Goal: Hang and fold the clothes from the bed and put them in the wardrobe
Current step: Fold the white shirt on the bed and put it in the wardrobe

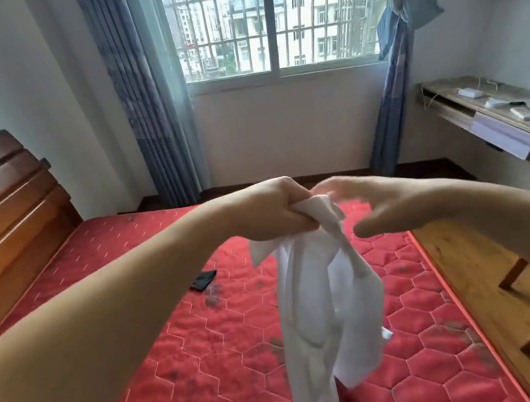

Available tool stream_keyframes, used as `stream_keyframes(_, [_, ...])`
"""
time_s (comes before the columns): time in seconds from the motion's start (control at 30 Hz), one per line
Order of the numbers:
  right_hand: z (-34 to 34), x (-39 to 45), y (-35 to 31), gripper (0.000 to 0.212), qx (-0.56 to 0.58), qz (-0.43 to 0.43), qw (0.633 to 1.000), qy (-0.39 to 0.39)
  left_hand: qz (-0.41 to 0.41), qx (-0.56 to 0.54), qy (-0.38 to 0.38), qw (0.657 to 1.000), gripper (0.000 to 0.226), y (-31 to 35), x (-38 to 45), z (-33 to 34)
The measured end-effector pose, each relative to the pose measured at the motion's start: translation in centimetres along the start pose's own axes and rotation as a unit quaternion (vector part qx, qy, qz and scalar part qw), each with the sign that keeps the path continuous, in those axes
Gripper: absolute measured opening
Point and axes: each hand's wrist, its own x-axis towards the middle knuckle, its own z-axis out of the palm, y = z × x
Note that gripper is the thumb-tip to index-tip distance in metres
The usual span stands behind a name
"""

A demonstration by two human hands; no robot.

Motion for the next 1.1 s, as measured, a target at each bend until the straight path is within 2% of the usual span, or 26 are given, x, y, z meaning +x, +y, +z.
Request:
stream_keyframes(0.07, [2.4,1.0,0.4,0.043,-0.081,0.026,0.988,-0.131,-0.007,0.074,-0.032,0.997,0.027,1.0,-0.1,-0.5])
stream_keyframes(0.17, [5.0,1.8,2.9,0.017,-0.172,0.082,0.959,-0.213,-0.03,0.128,-0.045,0.99,0.036,1.0,-0.9,-1.6])
stream_keyframes(0.23, [6.0,1.5,5.1,0.014,-0.202,0.101,0.941,-0.25,-0.034,0.117,-0.016,0.992,0.032,0.4,-1.6,-2.4])
stream_keyframes(0.27, [6.2,1.3,6.1,0.018,-0.191,0.111,0.943,-0.25,-0.035,0.114,0.003,0.993,0.03,-0.2,-1.8,-2.6])
stream_keyframes(0.33, [5.6,1.1,7.8,0.014,-0.106,0.121,0.966,-0.202,-0.041,0.114,0.044,0.992,0.021,-1.5,-1.9,-2.8])
stream_keyframes(0.4, [3.4,1.2,8.8,0.011,0.01,0.113,0.988,-0.104,-0.064,0.115,0.078,0.988,0.011,-3.1,-2.0,-2.9])
stream_keyframes(0.47, [0.7,1.0,9.0,0.015,0.129,0.093,0.987,-0.027,-0.127,0.146,0.063,0.979,0.022,-4.8,-2.2,-3.3])
stream_keyframes(0.53, [-1.7,0.5,8.8,0.015,0.281,0.05,0.958,-0.012,-0.17,0.166,0.039,0.971,0.019,-5.9,-2.3,-3.7])
stream_keyframes(0.63, [-3.6,0.2,9.2,0.045,0.479,-0.057,0.876,-0.005,-0.158,0.081,0.119,0.977,0.025,-6.4,-1.2,-3.8])
stream_keyframes(0.7, [-4.6,0.2,9.8,0.056,0.52,-0.078,0.851,-0.007,-0.138,-0.009,0.179,0.974,0.028,-6.1,0.1,-3.6])
stream_keyframes(0.73, [-5.1,0.1,10.0,0.054,0.513,-0.073,0.855,-0.016,-0.138,-0.05,0.2,0.969,0.024,-6.0,0.6,-3.5])
stream_keyframes(0.8, [-6.0,0.1,11.0,0.037,0.409,-0.031,0.911,-0.035,-0.146,-0.103,0.203,0.963,0.01,-5.9,1.5,-3.2])
stream_keyframes(0.87, [-6.1,0.0,12.3,0.032,0.185,0.036,0.976,-0.11,-0.156,-0.095,0.146,0.972,0.016,-6.4,1.9,-2.4])
stream_keyframes(0.9, [-5.9,0.0,13.2,0.029,0.085,0.065,0.98,-0.166,-0.169,-0.069,0.1,0.978,0.025,-6.7,2.3,-1.7])
stream_keyframes(0.97, [-4.7,0.2,15.4,0.027,-0.03,0.11,0.957,-0.268,-0.219,0.021,-0.02,0.975,0.047,-7.5,3.0,0.4])
stream_keyframes(1.03, [-2.4,0.4,17.7,0.022,-0.055,0.151,0.917,-0.364,-0.258,0.078,-0.164,0.949,0.043,-8.2,4.1,3.0])
stream_keyframes(1.1, [0.4,0.4,20.0,0.018,-0.072,0.193,0.865,-0.458,-0.304,0.085,-0.302,0.9,0.033,-9.0,5.4,6.4])
